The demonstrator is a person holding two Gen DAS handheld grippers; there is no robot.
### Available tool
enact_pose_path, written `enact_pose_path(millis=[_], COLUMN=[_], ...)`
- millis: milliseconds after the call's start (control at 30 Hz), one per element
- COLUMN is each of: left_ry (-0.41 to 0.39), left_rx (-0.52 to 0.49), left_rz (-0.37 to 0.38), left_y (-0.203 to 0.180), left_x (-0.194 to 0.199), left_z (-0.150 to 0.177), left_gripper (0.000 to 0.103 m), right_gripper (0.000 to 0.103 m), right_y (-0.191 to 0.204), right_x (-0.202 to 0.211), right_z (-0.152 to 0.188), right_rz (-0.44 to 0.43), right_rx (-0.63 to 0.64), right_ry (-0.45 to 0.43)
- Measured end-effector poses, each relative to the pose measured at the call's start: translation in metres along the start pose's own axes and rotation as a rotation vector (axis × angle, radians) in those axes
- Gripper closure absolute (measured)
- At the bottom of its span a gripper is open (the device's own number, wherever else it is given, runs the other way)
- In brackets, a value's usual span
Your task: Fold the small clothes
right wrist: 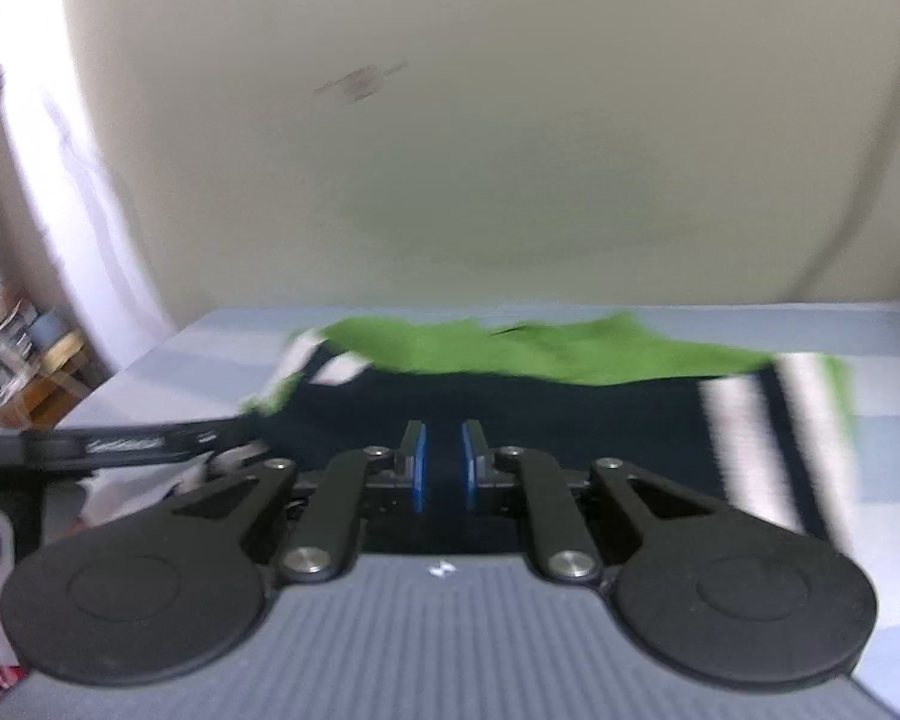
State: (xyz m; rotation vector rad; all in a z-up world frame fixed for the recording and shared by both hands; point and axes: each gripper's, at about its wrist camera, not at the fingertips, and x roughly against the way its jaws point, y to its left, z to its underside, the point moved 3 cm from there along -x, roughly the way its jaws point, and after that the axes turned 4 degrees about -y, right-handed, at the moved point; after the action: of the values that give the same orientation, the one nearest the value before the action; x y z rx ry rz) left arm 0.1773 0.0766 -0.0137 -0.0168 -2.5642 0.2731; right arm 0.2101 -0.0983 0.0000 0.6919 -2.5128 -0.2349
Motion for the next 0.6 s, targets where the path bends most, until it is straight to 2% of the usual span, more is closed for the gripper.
enact_pose_path(millis=[100, 133, 233, 267, 500, 533, 567, 600], left_ry=[0.004, 0.006, -0.001, -0.004, 0.002, 0.005, 0.005, 0.004], left_rx=[0.022, 0.036, 0.109, 0.13, 0.178, 0.174, 0.168, 0.162], left_rz=[-0.001, -0.003, 0.01, 0.014, 0.011, 0.013, 0.013, 0.012], left_y=[0.004, 0.007, 0.021, 0.025, 0.038, 0.037, 0.036, 0.035], left_x=[-0.001, 0.0, 0.003, 0.004, 0.005, 0.005, 0.005, 0.004], left_z=[-0.002, -0.003, -0.008, -0.009, -0.013, -0.013, -0.013, -0.013], left_gripper=[0.041, 0.04, 0.039, 0.039, 0.039, 0.039, 0.039, 0.039], right_gripper=[0.086, 0.083, 0.064, 0.063, 0.063, 0.066, 0.076, 0.081], right_y=[0.029, 0.038, 0.064, 0.071, 0.106, 0.108, 0.109, 0.11], right_x=[-0.017, -0.02, -0.034, -0.039, -0.086, -0.091, -0.094, -0.094], right_z=[0.004, 0.004, 0.002, 0.002, 0.012, 0.015, 0.017, 0.017], right_rz=[-0.039, -0.055, -0.106, -0.12, -0.161, -0.151, -0.128, -0.115], right_rx=[0.108, 0.144, 0.237, 0.261, 0.412, 0.435, 0.459, 0.479], right_ry=[0.035, 0.044, 0.068, 0.075, 0.16, 0.17, 0.171, 0.162])
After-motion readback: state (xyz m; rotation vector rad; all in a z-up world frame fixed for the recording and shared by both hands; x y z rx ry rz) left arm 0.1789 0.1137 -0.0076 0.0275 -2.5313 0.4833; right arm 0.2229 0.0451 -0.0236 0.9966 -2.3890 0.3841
